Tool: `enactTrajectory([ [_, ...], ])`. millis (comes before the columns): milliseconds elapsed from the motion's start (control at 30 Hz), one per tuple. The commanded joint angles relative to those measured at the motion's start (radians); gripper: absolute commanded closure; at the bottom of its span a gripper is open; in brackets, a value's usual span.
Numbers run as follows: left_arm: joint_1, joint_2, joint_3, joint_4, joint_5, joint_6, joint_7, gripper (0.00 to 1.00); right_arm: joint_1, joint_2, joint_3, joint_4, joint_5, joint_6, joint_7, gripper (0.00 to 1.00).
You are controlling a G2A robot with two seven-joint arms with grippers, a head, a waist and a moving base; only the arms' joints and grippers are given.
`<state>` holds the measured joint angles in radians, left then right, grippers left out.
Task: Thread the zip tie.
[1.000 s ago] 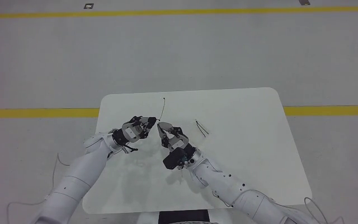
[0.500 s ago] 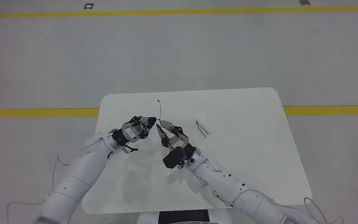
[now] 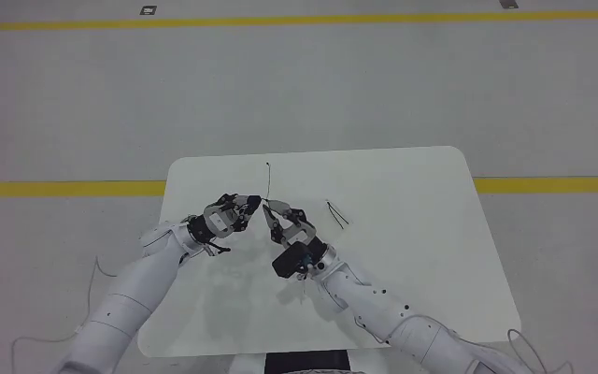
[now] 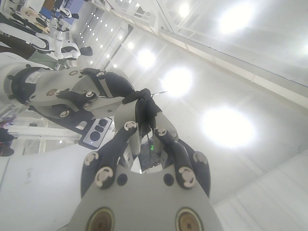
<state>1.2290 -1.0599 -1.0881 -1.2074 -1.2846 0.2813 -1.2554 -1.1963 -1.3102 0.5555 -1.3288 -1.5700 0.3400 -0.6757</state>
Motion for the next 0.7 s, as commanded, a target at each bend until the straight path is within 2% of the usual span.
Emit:
enactTrajectory([
  [0,0.000,0.000,0.000,0.000,0.000,0.000,0.000,1.00,-0.001,0.000,0.003,0.000,0.000,0.000,-0.002,0.87],
  [667,0.000,0.000,0.000,0.000,0.000,0.000,0.000,1.00,0.001,-0.001,0.004,0.007,0.000,0.000,0.006,0.86],
])
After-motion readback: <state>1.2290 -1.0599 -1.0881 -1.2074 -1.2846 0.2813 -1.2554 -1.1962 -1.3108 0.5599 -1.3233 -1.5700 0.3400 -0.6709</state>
